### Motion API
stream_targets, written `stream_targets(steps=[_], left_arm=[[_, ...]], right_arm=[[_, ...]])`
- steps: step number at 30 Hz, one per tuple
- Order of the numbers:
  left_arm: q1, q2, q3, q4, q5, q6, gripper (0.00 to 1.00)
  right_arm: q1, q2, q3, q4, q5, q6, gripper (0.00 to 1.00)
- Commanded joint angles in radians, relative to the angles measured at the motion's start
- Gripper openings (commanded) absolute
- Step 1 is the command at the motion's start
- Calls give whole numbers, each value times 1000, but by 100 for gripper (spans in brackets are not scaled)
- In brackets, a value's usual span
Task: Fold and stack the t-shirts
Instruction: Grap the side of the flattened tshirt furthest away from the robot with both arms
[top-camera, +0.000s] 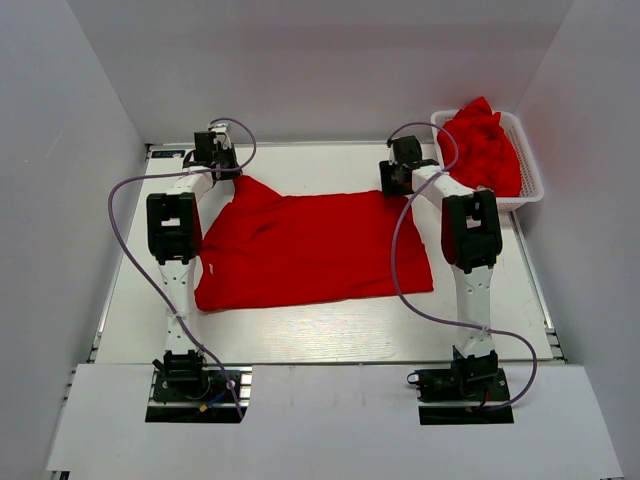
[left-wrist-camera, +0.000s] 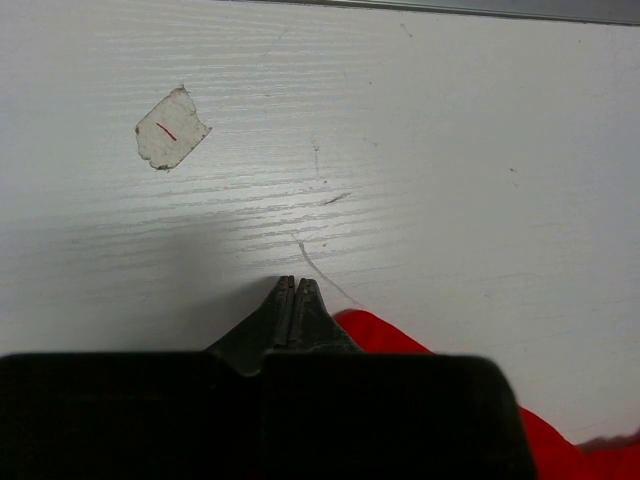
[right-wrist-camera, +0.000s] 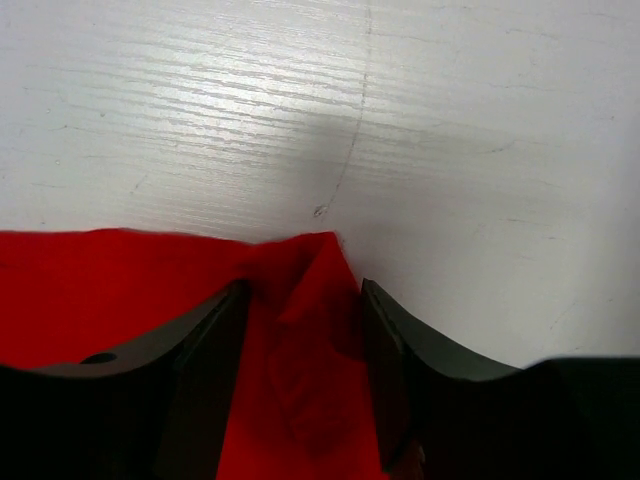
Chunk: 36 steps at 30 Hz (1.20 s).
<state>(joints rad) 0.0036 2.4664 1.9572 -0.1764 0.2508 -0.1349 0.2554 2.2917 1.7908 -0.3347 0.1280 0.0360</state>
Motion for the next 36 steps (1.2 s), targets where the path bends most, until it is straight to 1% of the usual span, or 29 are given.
stream_targets(steps=[1, 4, 5, 7, 11, 19, 28, 30, 31, 32, 33, 34, 35, 36], left_arm=[[-2, -104, 29, -3, 19, 3, 0], [-2, -104, 29, -3, 19, 3, 0], [-2, -104, 29, -3, 19, 3, 0], [-2, -104, 29, -3, 19, 3, 0], [-2, -104, 29, -3, 19, 3, 0], [-2, -104, 29, -3, 8, 12, 0], [-2, -104, 29, -3, 8, 21, 0], [-2, -104, 29, -3, 8, 21, 0], [-2, -104, 29, -3, 8, 21, 0], [-2, -104, 29, -3, 8, 21, 0], [-2, -104, 29, -3, 8, 21, 0], [-2, -104, 29, -3, 8, 21, 0], [-2, -104, 29, -3, 8, 21, 0], [-2, -95, 29, -3, 8, 21, 0]], right_arm=[[-8, -18, 36, 22, 4, -31, 55], [-8, -23, 38, 14, 22, -31, 55], [-7, -23, 36, 14, 30, -63, 55], [-13, -29, 35, 14, 42, -70, 55], [-25, -32, 38, 11, 33, -71, 55], [-44, -37, 50, 14, -62, -58, 55], [-68, -29, 56, 2, -71, -76, 55], [-79, -29, 62, 2, -76, -74, 50], [-79, -23, 65, 5, -86, -76, 50], [-82, -18, 70, -1, -91, -76, 42], [-82, -12, 73, -7, -108, -76, 38], [-88, -11, 79, -9, -117, -80, 37], [-85, -5, 82, -7, -117, -81, 27], [-85, -5, 82, -10, -155, -79, 23]])
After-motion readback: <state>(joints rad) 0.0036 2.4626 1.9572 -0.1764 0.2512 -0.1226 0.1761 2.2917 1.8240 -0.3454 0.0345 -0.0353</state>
